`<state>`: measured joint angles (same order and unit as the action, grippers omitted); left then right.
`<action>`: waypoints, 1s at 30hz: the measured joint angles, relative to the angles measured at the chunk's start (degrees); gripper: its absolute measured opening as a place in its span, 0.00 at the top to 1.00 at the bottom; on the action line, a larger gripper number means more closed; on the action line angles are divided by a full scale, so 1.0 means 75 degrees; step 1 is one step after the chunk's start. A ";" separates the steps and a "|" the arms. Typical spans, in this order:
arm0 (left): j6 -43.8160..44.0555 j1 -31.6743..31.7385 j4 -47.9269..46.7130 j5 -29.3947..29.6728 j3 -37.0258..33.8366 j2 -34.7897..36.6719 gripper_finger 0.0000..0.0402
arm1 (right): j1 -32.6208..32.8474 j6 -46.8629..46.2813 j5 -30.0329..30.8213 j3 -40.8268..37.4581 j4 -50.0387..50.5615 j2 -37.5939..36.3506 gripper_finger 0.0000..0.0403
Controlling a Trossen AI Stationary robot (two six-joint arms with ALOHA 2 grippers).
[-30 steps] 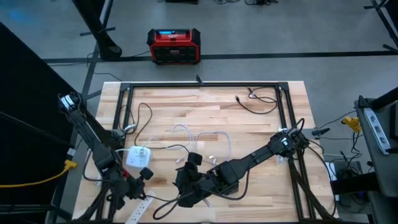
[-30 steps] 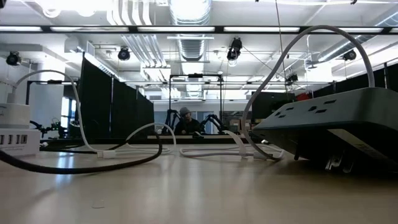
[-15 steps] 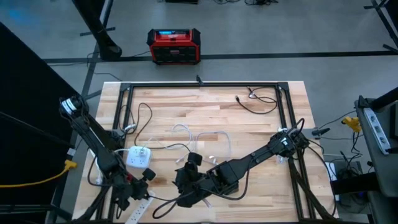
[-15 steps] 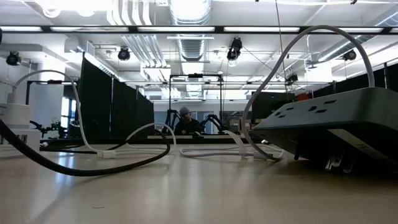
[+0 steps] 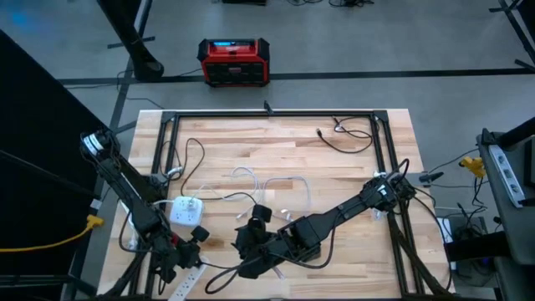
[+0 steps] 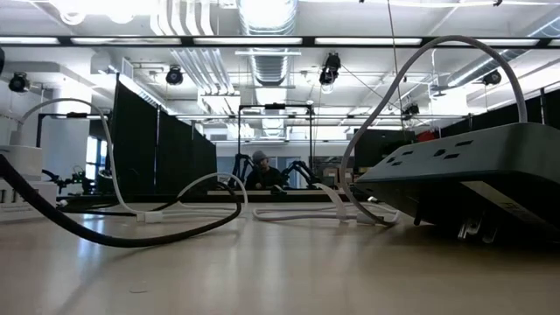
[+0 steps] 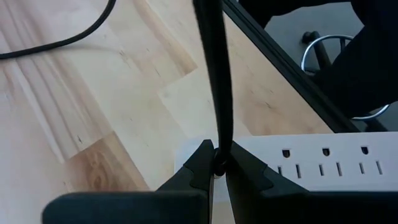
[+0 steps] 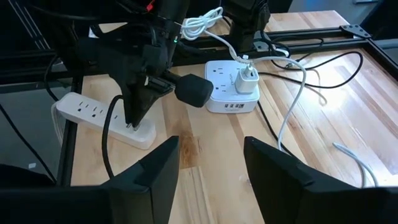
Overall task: Insert USB
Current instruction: Insert the middle left black charger cable into the bottom white outlet extension
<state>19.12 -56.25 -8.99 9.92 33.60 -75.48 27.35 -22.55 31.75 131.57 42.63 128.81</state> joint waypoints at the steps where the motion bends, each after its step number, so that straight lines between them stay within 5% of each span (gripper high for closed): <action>1: 0.0010 -0.0011 0.0008 0.0007 -0.0013 0.0000 0.97 | 0.0000 0.0001 0.0000 0.0000 0.0002 0.0000 0.59; 15: 0.0674 -0.0303 0.1400 0.0176 -0.0846 0.0003 0.97 | 0.0000 0.0029 -0.0003 0.0000 0.0012 0.0000 0.61; 30: 0.0375 -0.0443 0.1499 0.0114 -0.0793 -0.0265 0.97 | 0.0000 0.0034 -0.0003 -0.0002 0.0020 0.0000 0.63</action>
<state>21.93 -59.58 2.25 10.78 27.65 -77.47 27.35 -22.29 31.73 131.55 42.78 128.81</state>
